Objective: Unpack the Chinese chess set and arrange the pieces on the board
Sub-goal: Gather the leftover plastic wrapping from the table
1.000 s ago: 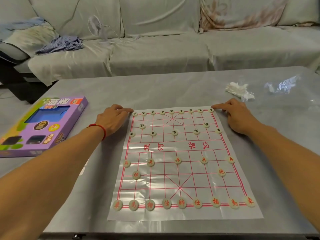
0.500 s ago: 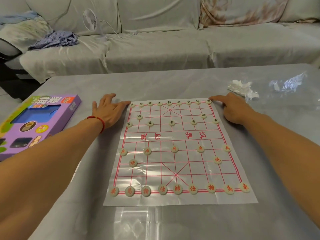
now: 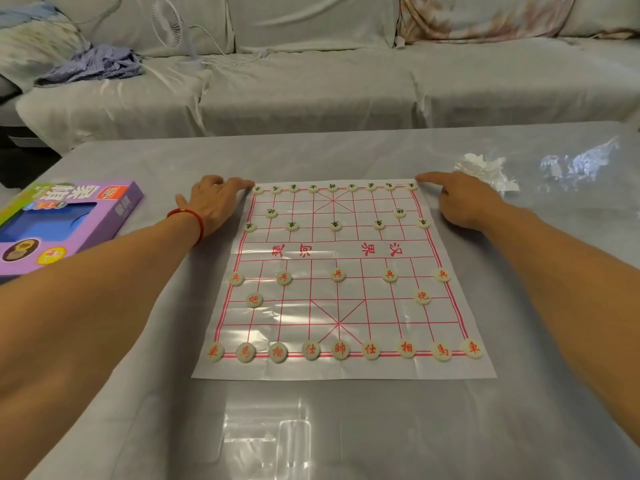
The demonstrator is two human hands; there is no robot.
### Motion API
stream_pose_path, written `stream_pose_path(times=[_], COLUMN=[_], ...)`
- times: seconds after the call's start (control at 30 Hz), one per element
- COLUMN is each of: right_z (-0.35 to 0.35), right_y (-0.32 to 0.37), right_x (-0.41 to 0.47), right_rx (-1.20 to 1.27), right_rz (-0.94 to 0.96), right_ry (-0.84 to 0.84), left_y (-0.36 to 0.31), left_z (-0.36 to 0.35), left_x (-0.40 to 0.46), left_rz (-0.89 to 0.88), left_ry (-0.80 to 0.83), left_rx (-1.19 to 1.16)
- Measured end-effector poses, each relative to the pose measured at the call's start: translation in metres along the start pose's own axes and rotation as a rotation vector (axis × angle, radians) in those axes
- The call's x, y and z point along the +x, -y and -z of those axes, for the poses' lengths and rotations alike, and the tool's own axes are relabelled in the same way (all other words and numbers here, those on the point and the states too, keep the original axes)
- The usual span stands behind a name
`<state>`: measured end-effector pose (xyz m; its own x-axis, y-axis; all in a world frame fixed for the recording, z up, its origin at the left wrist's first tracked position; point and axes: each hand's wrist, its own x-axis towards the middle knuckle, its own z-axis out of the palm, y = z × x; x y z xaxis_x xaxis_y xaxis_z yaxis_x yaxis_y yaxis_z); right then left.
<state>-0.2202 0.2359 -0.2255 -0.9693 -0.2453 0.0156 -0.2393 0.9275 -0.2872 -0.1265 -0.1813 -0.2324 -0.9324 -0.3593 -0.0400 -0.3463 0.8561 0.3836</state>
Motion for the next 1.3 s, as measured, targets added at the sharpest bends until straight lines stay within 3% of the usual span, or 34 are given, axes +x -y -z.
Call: stream_pose_path(times=[0.1,0.2,0.33,0.47,0.53,0.67,0.77,0.93,1.07,1.3], right_z=[0.0,0.005,0.015,0.028,0.035,0.043,0.044,0.047,0.051,0.056], right_y=[-0.007,-0.018,-0.051,-0.101,-0.13,-0.179,-0.189,-0.189,-0.19,-0.168], right_x=[-0.018,-0.039,-0.059,-0.069,-0.068,-0.057,-0.05,-0.054,-0.077,-0.162], right_rx=[0.195,0.183,0.124,0.044,-0.051,-0.141,-0.102,0.007,0.138,0.262], right_rz=[-0.005,0.03,0.024,-0.064,-0.169,-0.374,-0.398,-0.389,-0.263,-0.189], right_ry=[-0.164,-0.333,-0.472,-0.641,-0.603,-0.196,-0.059,-0.194,-0.371,-0.435], left_y=[-0.008,-0.056,-0.16,-0.268,-0.312,-0.369,-0.387,-0.392,-0.385,-0.373], left_z=[0.005,0.005,-0.016,-0.051,-0.071,-0.105,-0.123,-0.132,-0.132,-0.127], left_x=[-0.003,-0.023,-0.043,-0.053,-0.052,-0.037,-0.024,-0.04,-0.071,-0.152], left_rz=[-0.043,-0.234,-0.525,-0.689,-0.698,-0.581,-0.502,-0.469,-0.543,-0.569], left_ry=[-0.099,-0.195,-0.142,-0.081,-0.042,0.083,0.18,0.1,0.093,0.106], left_rx=[-0.108,-0.159,-0.003,-0.019,-0.055,-0.094,-0.078,-0.121,-0.059,-0.296])
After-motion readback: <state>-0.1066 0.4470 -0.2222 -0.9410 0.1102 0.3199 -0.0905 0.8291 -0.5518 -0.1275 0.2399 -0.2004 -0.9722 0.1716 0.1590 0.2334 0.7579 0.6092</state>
